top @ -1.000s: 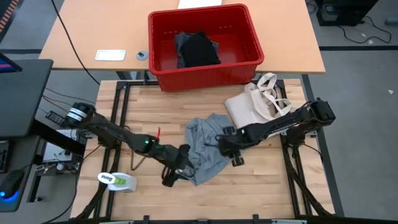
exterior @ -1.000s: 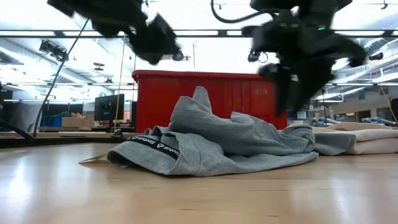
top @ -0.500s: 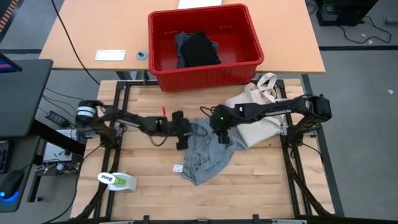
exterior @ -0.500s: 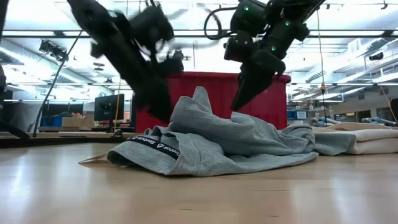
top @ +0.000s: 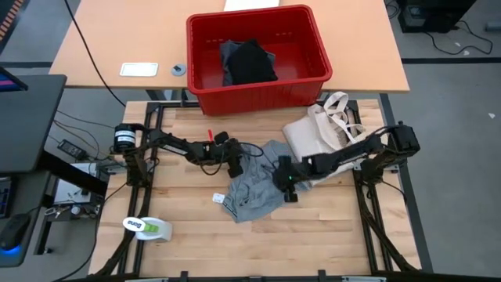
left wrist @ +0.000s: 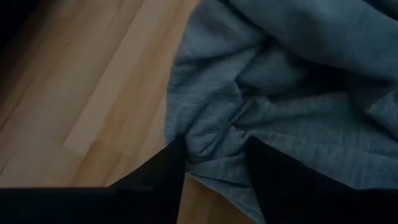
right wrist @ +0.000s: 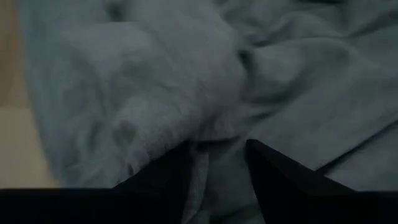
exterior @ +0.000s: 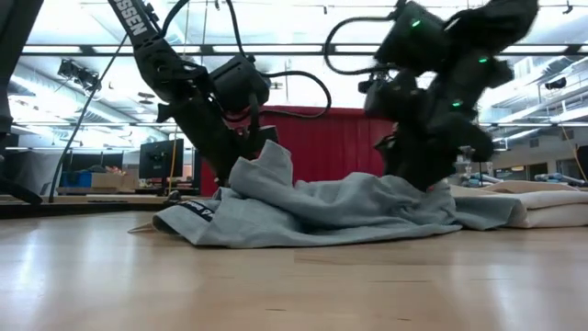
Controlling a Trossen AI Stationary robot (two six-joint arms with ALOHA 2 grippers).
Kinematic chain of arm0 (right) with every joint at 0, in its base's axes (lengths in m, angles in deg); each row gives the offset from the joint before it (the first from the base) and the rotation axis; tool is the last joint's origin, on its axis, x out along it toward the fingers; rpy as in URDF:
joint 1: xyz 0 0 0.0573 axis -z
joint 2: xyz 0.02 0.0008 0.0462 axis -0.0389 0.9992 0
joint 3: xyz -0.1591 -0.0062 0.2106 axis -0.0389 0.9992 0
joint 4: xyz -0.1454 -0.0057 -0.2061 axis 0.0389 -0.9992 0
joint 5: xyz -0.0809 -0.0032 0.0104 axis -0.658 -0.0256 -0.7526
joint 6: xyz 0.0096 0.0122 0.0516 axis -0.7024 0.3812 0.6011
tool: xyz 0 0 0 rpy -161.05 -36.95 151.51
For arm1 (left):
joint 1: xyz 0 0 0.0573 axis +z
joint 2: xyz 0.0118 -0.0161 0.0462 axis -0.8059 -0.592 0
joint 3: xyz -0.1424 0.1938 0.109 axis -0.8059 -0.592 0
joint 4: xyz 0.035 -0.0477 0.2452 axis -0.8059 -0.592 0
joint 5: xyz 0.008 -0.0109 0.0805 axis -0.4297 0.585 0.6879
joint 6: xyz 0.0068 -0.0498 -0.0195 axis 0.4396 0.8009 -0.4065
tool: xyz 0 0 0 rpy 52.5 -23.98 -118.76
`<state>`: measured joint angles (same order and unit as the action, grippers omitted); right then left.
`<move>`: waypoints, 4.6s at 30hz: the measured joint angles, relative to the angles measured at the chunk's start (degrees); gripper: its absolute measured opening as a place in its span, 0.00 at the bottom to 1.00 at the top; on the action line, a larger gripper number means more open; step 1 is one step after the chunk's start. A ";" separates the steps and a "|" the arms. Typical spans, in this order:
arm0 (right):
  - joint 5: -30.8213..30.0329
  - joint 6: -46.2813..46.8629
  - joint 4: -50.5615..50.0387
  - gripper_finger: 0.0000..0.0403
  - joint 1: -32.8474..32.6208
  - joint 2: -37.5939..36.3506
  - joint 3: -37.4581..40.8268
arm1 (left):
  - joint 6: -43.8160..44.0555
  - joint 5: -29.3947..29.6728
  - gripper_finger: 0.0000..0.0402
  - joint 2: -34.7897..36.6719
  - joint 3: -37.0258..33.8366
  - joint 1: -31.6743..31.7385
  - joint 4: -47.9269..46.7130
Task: Fold Laundry from Bin
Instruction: Fold the gray shirt
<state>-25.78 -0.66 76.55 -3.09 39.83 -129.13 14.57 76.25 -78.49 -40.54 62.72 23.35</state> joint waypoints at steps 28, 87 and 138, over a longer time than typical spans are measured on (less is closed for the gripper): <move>-7.43 5.35 -7.92 0.39 -7.06 -0.97 -5.02 | -0.32 -7.32 0.41 9.84 -0.18 -12.62 -13.12; -1.84 1.75 74.55 0.39 -2.42 -3.85 9.17 | -39.87 -3.51 0.41 9.70 0.00 -13.58 18.23; -9.40 1.49 15.08 0.39 9.01 -17.15 9.19 | -49.54 -2.28 0.41 5.47 7.23 -2.81 -10.62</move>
<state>-35.18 0.83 91.63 5.91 22.69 -119.94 -34.97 73.97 -73.01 -33.31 59.91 12.73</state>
